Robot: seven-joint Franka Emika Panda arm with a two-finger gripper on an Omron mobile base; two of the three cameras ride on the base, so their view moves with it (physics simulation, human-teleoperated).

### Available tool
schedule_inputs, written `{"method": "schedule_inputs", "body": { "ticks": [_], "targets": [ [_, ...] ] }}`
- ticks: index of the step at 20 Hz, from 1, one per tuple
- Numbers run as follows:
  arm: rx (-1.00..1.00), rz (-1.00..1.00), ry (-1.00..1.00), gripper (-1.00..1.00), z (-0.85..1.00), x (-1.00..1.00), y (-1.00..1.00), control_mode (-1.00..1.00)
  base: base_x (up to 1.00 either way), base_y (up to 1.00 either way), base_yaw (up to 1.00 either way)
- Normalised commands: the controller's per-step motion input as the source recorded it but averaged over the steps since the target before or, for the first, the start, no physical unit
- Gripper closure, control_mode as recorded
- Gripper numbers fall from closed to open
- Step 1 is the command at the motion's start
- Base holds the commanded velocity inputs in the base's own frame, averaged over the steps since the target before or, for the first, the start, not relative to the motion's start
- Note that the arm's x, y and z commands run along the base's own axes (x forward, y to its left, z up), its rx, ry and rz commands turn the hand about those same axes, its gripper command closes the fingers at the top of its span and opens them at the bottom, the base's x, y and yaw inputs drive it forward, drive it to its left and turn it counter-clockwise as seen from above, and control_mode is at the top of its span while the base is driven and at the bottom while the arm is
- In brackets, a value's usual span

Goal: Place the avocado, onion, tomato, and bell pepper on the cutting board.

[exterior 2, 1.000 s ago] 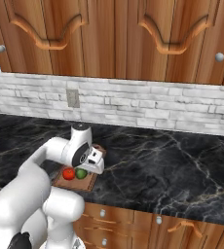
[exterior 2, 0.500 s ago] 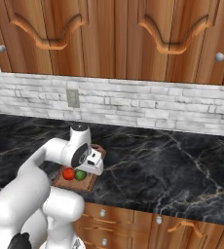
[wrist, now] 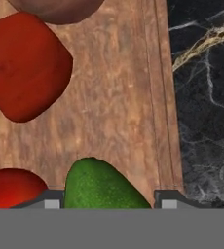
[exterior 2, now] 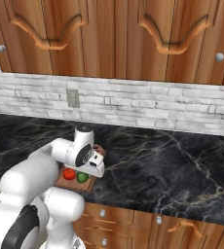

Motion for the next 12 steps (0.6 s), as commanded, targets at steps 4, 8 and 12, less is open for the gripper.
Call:
{"method": "schedule_inputs", "body": {
  "ticks": [4,8,12],
  "targets": [
    [0.0,0.0,0.0,-1.0,-0.18,-0.03,0.16,-1.0,0.0,0.0,0.0],
    [0.0,0.0,-0.04,-1.0,0.26,-0.06,0.0,-1.0,0.0,0.0,0.0],
    [0.0,0.0,-0.01,-1.0,0.16,0.0,0.05,-1.0,0.0,0.0,0.0]
  ]
}}
